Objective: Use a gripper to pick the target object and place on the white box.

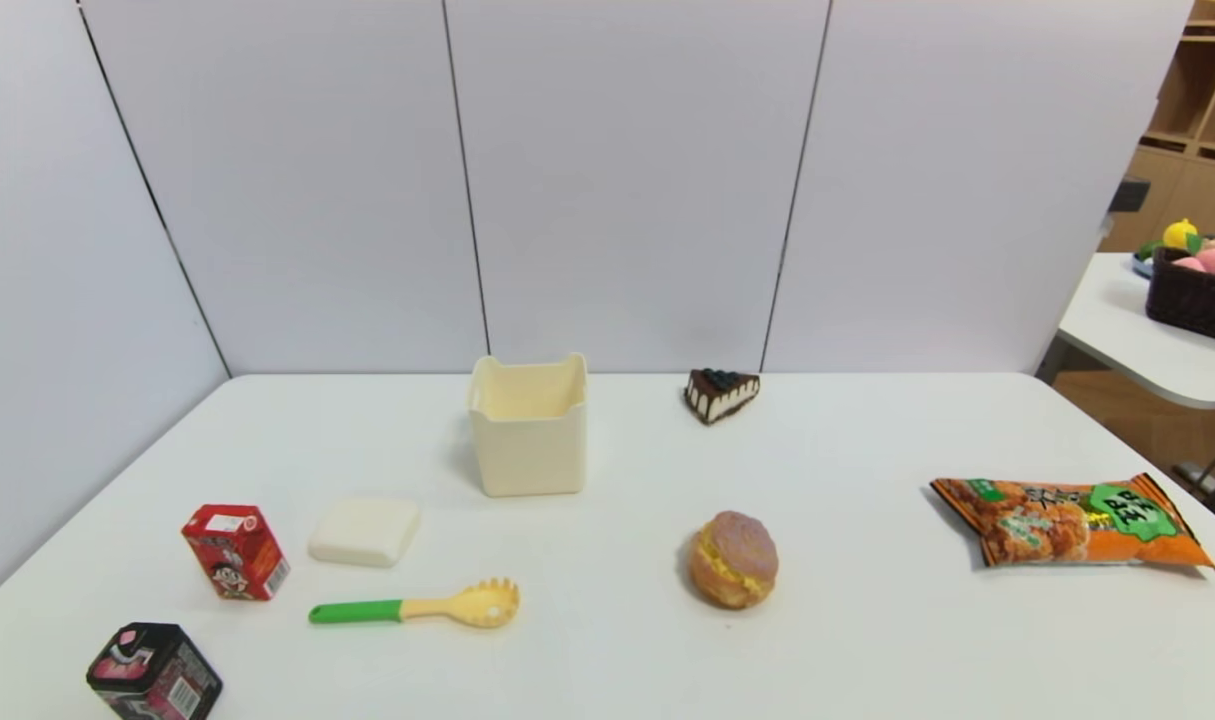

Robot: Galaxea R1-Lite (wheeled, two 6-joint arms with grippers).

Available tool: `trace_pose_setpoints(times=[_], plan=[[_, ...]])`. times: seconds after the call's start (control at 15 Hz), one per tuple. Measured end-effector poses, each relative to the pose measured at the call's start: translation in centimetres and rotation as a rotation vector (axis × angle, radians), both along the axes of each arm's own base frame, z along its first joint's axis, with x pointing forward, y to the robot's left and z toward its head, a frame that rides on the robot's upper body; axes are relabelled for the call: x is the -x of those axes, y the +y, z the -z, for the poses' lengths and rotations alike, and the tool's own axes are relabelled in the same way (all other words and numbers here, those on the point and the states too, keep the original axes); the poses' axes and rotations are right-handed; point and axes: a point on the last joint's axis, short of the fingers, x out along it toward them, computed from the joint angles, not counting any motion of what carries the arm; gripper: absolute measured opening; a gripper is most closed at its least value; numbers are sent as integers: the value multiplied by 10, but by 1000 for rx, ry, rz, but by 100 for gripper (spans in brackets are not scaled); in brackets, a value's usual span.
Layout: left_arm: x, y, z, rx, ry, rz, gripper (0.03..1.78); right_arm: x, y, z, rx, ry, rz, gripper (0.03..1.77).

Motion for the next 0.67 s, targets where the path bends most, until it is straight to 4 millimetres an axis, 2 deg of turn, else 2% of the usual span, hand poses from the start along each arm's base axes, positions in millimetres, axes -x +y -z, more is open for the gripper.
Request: trace_pose_setpoints(times=[0.2,0.33,0.47,0.67], plan=[[0,0,0,0,0,0,169,-29,0,-38,0,100,-17,170],[0,0,0,-1,0,0,169,-57,1,-61,1,162,-38,170],[0,0,0,-1,0,0,169,-91,4,-81,1,218,-58,170],[0,0,0,-1,0,0,169,-157,13,-103,5,307,-99,170]])
